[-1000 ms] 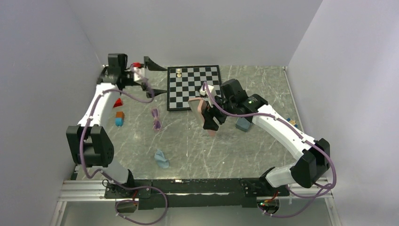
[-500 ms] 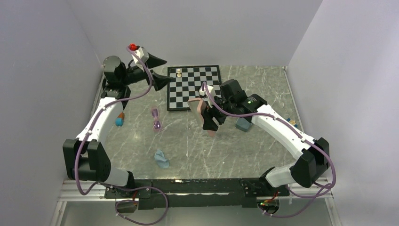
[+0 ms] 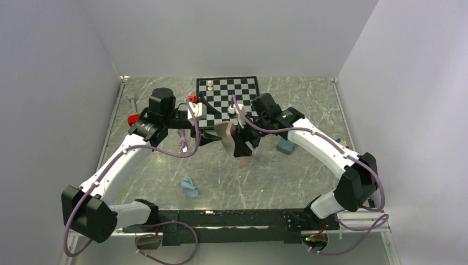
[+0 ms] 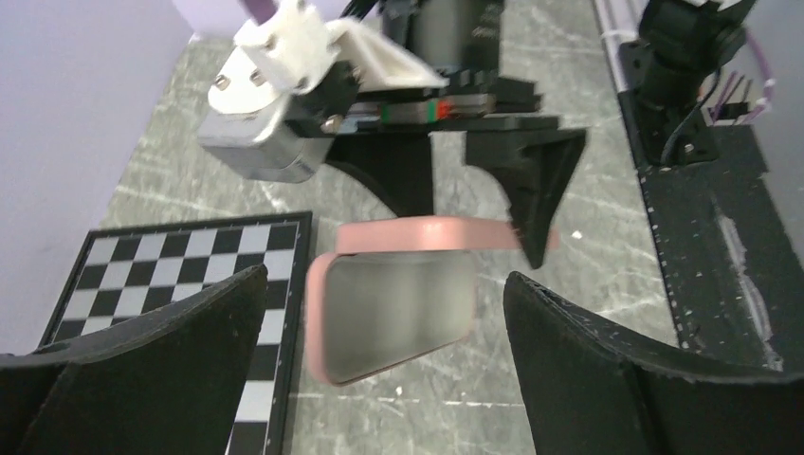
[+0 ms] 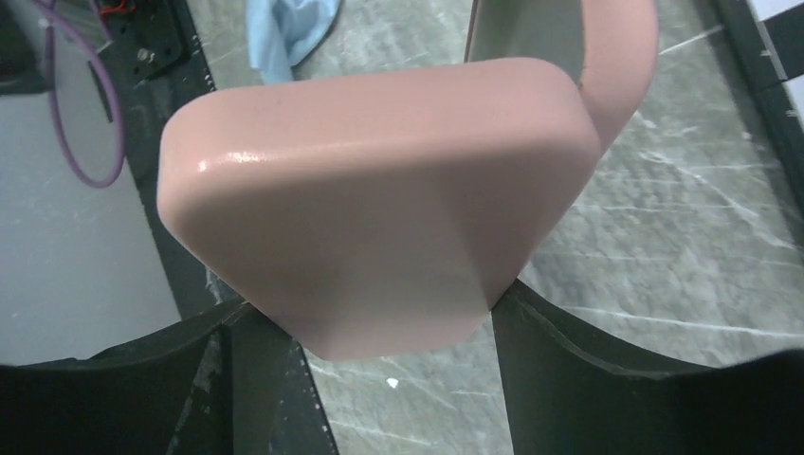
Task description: Organize the sunglasses
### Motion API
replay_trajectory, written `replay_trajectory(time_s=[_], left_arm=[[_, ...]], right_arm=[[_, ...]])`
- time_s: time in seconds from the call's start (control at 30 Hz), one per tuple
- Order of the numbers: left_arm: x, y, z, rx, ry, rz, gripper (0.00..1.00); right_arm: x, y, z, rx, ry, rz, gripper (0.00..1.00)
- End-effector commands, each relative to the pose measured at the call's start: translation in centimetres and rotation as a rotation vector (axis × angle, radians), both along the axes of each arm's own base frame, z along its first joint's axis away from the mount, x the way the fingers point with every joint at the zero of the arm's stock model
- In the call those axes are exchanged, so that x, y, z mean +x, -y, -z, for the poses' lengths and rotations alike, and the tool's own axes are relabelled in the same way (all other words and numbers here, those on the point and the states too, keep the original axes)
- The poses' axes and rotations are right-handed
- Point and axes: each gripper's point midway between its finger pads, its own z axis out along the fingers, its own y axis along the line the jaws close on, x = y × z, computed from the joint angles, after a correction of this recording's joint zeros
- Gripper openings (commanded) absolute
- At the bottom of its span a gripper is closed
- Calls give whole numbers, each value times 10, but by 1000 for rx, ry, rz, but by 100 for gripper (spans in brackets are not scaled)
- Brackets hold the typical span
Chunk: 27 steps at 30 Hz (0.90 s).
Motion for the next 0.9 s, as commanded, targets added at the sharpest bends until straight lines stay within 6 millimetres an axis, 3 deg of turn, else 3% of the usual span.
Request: replay_trajectory(time_s=[0.0,0.27,0.37,0.5,0.7,0.77,0.8,0.87], left_arm=[[15,-6,14,67,85,-60,96],[15,3,43,115,74,-65,81],[22,8,52,106,71,-122,62],[28,11,58,112,52,-155,29],[34,10,59,111,43,-201,0],[34,10,59,107,35,-208,0],[35,10,57,99,29,-216,0],[38,10,53,69,-8,-258,0]], right_arm=[[-20,-15,-30,78,2,-128,0],[-25,-17,-40,91,12,-146,0],[-25,-16,-37,74,14,-149,0],[-28,-15,-36,64,16,-152,0],[-33,-11,-31,46,15,-165,0],[-31,-10,-32,42,28,-151,0],[-30,-9,-33,42,38,-139,5],[-21,-6,-38,37,77,-80,30]])
